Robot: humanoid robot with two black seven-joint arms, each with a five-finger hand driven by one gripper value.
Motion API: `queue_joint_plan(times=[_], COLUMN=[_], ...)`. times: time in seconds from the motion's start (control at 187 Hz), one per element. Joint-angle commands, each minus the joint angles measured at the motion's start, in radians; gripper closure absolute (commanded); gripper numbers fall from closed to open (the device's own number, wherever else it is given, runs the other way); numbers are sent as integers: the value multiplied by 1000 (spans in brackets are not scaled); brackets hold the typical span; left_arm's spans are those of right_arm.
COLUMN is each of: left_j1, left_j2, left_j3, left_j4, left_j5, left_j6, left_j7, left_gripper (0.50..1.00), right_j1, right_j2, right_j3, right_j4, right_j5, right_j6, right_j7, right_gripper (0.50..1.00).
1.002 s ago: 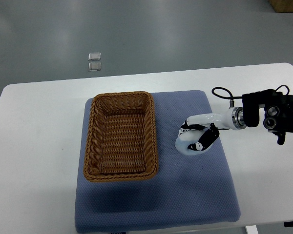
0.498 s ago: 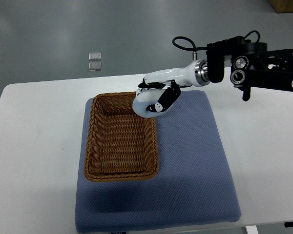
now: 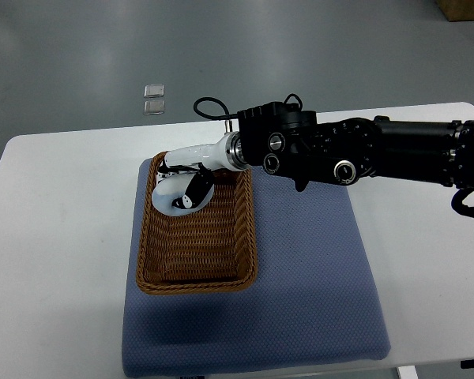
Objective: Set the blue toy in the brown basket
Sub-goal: 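Lift the toy with the right hand and carry it over the basket, then lower the toy into the basket and open the right hand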
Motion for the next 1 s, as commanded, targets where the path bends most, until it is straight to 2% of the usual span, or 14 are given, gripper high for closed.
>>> queue_joint_plan(times=[0.0, 0.22, 0.386, 0.509, 0.611, 0.665, 0.75, 0.997], left_j1=[0, 0, 0, 0, 0, 0, 0, 0], left_j2=[0, 0, 0, 0, 0, 0, 0, 0], left_j3=[-1, 1, 3, 3, 3, 3, 3, -1], left_j4=[0, 0, 0, 0, 0, 0, 0, 2], left_j5=[0, 0, 0, 0, 0, 0, 0, 0], left_j6=[0, 0, 0, 0, 0, 0, 0, 0], left_j7=[-1, 1, 1, 1, 1, -1, -1, -1], left_gripper=[500, 500, 500, 500, 500, 500, 500, 500], right_j1=[-40, -92, -118, -132, -140, -143, -143, -137], right_j2=[1, 1, 1, 1, 1, 1, 1, 1], right_j3=[0, 0, 2, 5, 5, 6, 8, 14], right_j4=[-39, -65, -72, -72, -72, -72, -72, -72], right_j5=[-3, -15, -15, -14, -14, -14, -12, -11], right_j6=[-11, -22, -43, -51, -53, -53, -51, -45], right_j7=[-1, -1, -1, -1, -1, 1, 1, -1], right_gripper=[938, 928, 891, 824, 797, 746, 716, 685])
